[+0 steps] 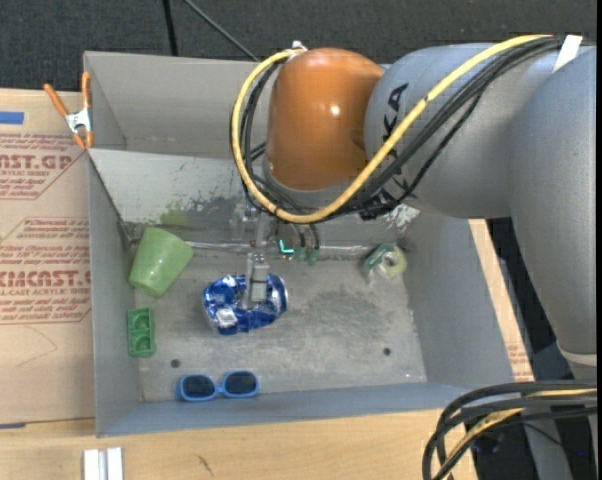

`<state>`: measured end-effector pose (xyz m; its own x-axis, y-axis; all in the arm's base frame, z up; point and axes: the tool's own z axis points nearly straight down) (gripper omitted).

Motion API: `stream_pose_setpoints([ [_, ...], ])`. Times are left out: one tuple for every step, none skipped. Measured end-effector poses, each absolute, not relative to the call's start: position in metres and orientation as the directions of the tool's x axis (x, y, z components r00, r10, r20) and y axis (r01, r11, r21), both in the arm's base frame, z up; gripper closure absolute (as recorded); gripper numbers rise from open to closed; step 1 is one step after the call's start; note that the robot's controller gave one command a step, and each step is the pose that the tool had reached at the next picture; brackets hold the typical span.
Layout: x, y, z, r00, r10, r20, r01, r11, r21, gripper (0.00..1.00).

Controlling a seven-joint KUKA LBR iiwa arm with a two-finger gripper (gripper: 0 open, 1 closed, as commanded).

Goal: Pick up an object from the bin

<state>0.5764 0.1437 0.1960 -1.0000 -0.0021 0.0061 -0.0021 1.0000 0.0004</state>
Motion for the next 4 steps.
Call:
stream_pose_setpoints([
  [0.556, 0.098, 0.068, -0.998, 0.063, 0.002, 0.063, 0.998, 0.0, 0.0],
  [0.561, 0.1, 0.076, -0.998, 0.061, -0.013, 0.061, 0.998, 0.006, 1.0],
  [0.581, 0.081, 0.229, -0.998, 0.061, -0.01, 0.061, 0.998, 0.003, 1.0],
  [0.578, 0.087, 0.305, -0.994, -0.108, -0.01, -0.108, 0.994, 0.001, 1.0],
])
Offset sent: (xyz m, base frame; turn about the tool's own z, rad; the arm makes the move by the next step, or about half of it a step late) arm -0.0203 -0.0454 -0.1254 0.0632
